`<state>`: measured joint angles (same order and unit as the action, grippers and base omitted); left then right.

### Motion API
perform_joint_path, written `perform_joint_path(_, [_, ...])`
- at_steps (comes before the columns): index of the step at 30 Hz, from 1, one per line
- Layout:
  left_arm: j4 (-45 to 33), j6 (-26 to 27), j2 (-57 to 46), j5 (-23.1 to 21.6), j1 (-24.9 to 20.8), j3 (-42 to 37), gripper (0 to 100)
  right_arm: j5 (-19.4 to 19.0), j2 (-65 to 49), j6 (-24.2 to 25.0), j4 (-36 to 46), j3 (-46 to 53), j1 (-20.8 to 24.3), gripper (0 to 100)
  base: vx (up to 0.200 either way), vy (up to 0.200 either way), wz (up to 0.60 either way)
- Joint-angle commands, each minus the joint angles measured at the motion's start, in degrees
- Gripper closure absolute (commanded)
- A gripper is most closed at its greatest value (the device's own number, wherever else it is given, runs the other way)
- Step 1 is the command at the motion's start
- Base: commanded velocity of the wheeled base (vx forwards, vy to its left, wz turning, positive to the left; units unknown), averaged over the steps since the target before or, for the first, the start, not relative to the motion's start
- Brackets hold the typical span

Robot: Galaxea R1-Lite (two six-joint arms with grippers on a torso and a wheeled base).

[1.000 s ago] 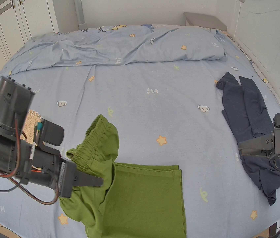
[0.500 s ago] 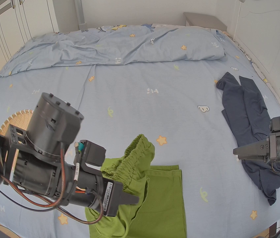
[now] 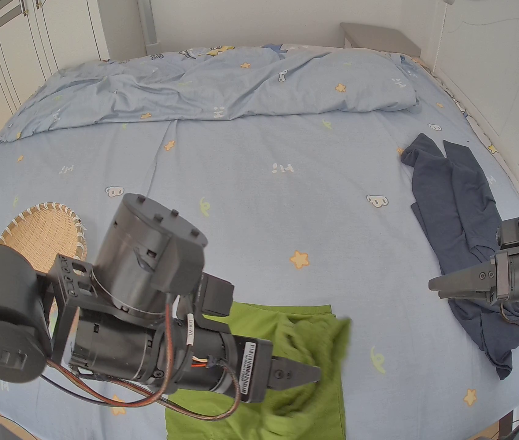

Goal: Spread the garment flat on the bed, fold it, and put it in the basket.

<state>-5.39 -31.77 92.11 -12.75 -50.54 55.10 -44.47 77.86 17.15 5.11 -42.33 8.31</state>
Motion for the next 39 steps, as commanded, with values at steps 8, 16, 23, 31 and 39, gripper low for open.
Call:
perform_joint_path(8, [15.8, -9.8, 1.6, -1.7, 1.0, -6.2, 0, 0.4, 0.7, 0.0, 0.0, 0.1, 0.3, 0, 0.0, 0.0, 0.0])
perform_joint_path(16, [17.1, -4.4, -0.1, -18.4, 23.9, -20.0, 0, 0.3, 0.0, 0.0, 0.0, 0.1, 0.9, 0, 0.0, 0.0, 0.0])
perform_joint_path(23, [25.4, 13.9, 6.3, -31.9, 42.3, -31.3, 0, 0.3, -0.2, 0.0, 0.0, 0.7, 2.6, 0, 0.0, 0.0, 0.0])
perform_joint_path(31, [26.7, 17.3, 13.8, -33.0, 41.3, -31.3, 0, 0.4, -0.3, 0.0, 0.0, 0.7, 2.8, 0, 0.0, 0.0, 0.0])
perform_joint_path(39, [30.7, 16.7, 17.9, -33.0, 34.5, -30.8, 0, 0.4, -0.1, 0.0, 0.0, 0.9, 3.1, 0, 0.0, 0.0, 0.0])
